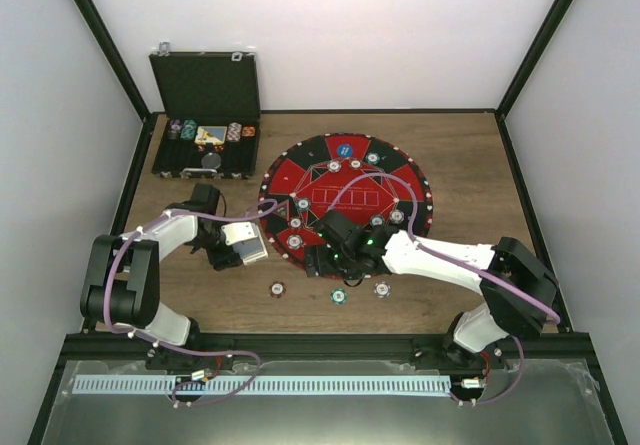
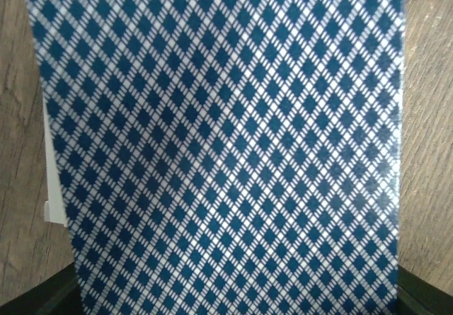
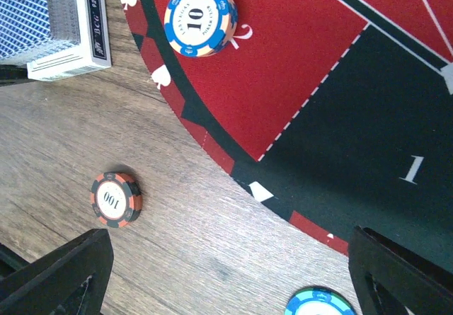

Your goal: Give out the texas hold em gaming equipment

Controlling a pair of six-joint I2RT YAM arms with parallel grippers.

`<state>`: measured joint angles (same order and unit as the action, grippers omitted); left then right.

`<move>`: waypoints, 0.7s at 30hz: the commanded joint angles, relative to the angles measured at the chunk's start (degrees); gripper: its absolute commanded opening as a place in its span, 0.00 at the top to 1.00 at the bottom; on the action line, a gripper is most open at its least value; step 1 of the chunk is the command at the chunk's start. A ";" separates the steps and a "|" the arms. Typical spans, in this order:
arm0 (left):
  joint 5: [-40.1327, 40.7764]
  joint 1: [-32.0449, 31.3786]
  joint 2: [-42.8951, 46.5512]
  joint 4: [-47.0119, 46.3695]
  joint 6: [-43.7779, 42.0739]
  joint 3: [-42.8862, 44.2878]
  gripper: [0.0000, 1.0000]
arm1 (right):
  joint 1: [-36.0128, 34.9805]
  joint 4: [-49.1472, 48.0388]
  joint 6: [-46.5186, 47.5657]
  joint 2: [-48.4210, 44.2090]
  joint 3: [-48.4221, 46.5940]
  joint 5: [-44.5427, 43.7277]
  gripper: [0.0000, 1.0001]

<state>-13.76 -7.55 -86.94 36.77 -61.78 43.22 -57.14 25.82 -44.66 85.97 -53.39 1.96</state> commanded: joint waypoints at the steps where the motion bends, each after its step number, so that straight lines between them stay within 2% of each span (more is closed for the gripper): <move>1: 0.40 -0.44 -0.06 -2.64 -1.39 -1.50 0.29 | 0.06 -1.73 -0.34 -0.20 0.13 1.15 0.07; 7: 0.70 -0.60 1.31 -4.11 -2.30 -3.63 0.33 | 0.11 -2.42 -0.34 0.09 0.43 1.82 0.07; 14: 1.61 -0.68 1.28 -4.26 -2.42 -3.94 0.45 | 0.77 -3.86 -0.66 -0.32 0.88 3.61 0.08; 17: 1.51 -0.71 1.85 -3.88 -2.53 -3.73 0.55 | 1.47 -5.53 -0.86 -0.71 1.62 4.84 0.08; 19: 1.68 -0.71 2.47 -3.41 -2.64 -3.51 0.68 | 2.25 -6.61 -0.85 -0.76 2.23 6.16 0.08; 21: 1.95 -0.67 3.21 -2.76 -2.77 -3.26 0.76 | 2.99 -8.03 -0.93 -1.01 3.00 7.64 0.08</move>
<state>-13.34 -7.94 -84.44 34.28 -63.00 40.99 -55.55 21.02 -44.91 85.97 -51.48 6.48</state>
